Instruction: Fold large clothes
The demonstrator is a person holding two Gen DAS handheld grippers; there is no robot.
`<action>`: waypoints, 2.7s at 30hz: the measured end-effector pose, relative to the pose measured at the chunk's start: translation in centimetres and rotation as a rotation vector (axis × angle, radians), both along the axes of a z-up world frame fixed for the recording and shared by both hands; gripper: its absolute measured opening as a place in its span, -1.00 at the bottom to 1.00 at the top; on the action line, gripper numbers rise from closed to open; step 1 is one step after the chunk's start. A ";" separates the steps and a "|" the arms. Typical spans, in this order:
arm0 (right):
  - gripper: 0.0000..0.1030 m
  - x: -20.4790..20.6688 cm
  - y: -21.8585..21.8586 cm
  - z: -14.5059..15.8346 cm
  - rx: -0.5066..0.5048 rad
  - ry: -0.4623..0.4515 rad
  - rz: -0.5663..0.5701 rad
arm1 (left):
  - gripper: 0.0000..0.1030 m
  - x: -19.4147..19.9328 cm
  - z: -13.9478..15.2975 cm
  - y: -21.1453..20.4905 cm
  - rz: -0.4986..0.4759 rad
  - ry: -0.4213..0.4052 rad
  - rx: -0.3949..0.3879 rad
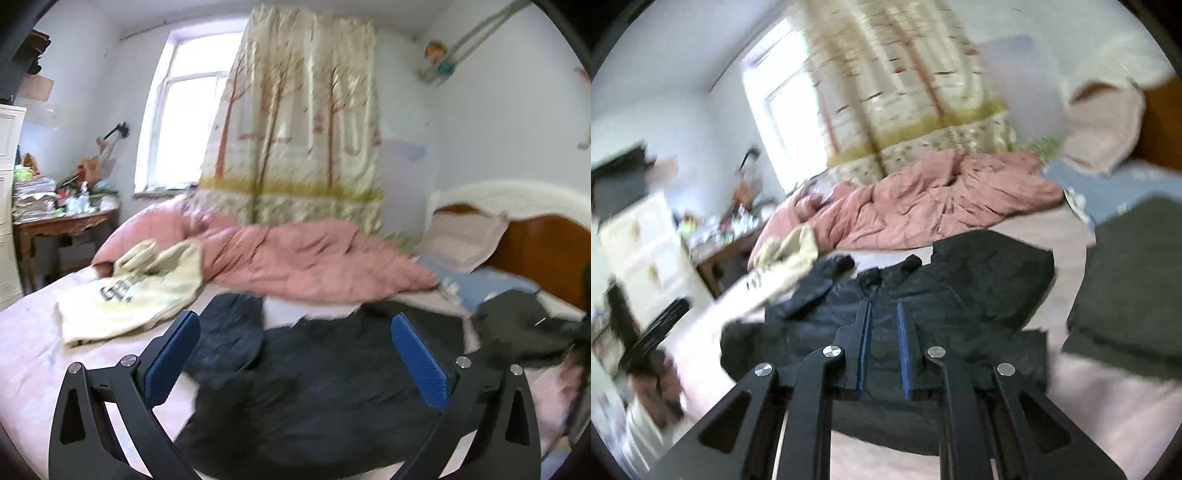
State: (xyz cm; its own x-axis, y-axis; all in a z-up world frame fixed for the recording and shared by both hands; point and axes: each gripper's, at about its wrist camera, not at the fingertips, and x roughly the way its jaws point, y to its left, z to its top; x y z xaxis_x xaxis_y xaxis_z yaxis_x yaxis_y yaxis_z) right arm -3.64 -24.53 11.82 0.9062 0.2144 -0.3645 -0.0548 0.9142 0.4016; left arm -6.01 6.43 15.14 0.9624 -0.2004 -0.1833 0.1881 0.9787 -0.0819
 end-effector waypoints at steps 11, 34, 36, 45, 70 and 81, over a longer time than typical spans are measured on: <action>-0.74 -0.9 0.7 -0.8 0.091 -0.152 0.034 | 1.00 2.1 -3.3 -5.8 0.010 -0.007 0.068; -0.90 1.3 5.8 -4.9 -0.303 -0.055 -0.304 | 0.99 4.5 -10.3 -7.1 -0.032 0.085 0.062; -0.90 0.7 5.6 -4.9 -0.282 -0.076 -0.295 | 0.99 4.3 -10.2 -6.9 -0.029 0.072 0.058; -0.93 0.5 4.9 -5.4 -0.198 -0.066 -0.275 | 0.99 4.6 -10.6 -7.4 -0.019 0.069 0.085; -0.90 4.3 8.2 -9.7 -0.370 0.237 -0.300 | -0.38 8.5 -14.5 -7.6 -0.041 0.348 -0.011; -0.90 4.2 9.2 -9.6 -0.383 0.216 -0.284 | 0.99 9.5 -15.7 -7.4 0.004 0.410 0.007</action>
